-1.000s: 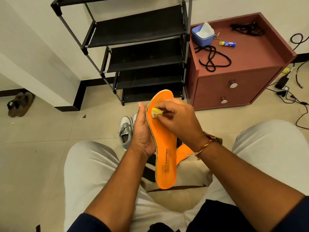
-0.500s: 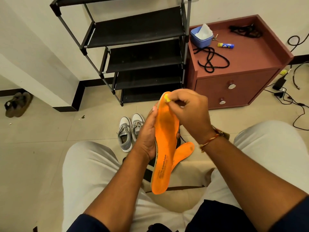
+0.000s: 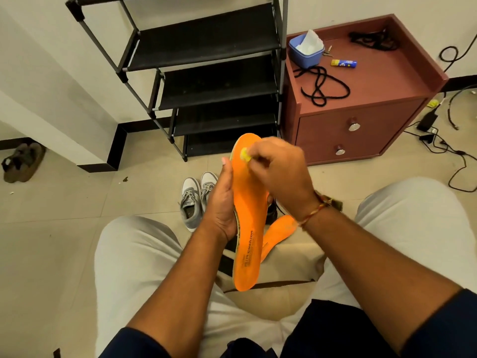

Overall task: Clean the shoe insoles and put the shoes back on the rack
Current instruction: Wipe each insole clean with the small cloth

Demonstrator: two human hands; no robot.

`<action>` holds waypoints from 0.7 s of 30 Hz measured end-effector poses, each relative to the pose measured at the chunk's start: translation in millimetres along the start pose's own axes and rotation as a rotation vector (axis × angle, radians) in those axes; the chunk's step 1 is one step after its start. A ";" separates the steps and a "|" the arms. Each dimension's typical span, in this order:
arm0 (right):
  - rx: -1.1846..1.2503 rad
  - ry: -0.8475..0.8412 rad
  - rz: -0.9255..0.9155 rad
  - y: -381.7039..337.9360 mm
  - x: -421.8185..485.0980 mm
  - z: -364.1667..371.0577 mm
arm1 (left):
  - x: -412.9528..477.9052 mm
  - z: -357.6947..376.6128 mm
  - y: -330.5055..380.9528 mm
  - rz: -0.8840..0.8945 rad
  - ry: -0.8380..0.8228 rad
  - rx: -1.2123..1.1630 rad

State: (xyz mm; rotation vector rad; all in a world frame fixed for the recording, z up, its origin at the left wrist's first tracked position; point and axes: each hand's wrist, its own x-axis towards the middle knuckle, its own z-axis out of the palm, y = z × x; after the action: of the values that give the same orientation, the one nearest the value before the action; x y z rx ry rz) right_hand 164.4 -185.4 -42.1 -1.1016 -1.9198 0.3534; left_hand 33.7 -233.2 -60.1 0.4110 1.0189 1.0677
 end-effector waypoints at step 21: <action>0.024 -0.242 -0.062 -16.1 -18.4 12.9 | 3.9 -9.9 6.9 0.094 0.093 -0.064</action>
State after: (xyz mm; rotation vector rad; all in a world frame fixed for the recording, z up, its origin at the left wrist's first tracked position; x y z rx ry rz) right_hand 149.3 -207.2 -50.0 -1.0188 -2.1506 0.4922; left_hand 22.2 -228.4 -62.0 0.3621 1.0532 1.2099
